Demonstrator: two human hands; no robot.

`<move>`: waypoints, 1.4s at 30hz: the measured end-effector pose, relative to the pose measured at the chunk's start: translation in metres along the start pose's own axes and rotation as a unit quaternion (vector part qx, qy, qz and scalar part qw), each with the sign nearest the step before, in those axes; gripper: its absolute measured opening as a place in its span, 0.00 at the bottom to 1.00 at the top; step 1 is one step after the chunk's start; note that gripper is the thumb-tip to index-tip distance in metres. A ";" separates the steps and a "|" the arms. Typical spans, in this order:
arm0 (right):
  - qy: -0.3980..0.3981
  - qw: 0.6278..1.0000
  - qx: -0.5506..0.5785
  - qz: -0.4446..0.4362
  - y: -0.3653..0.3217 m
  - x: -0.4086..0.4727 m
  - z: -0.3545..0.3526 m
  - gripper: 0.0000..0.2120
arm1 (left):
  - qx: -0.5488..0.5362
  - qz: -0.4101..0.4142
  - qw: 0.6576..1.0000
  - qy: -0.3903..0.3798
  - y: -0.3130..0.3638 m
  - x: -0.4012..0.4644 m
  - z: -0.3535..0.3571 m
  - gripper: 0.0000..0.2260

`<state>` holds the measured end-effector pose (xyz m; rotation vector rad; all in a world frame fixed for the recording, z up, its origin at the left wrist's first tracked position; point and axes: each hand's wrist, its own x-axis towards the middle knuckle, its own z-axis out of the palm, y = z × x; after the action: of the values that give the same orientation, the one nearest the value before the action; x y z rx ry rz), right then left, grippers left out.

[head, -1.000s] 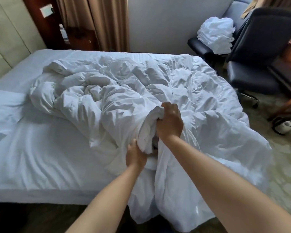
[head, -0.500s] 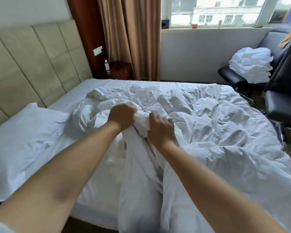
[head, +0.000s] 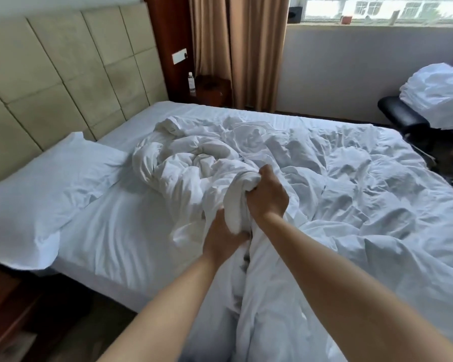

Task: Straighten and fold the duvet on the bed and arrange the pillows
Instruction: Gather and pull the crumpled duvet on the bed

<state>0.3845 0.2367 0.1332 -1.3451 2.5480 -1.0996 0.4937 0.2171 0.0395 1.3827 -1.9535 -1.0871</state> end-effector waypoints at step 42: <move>0.045 0.995 -0.085 0.009 -0.156 -0.031 0.133 0.21 | 0.284 0.026 0.955 -0.084 -0.135 0.064 -0.219 0.17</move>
<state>0.5610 0.1277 0.1218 -1.3331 2.7704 -0.9807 0.7115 0.0658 0.0446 1.5408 -2.5441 -0.6518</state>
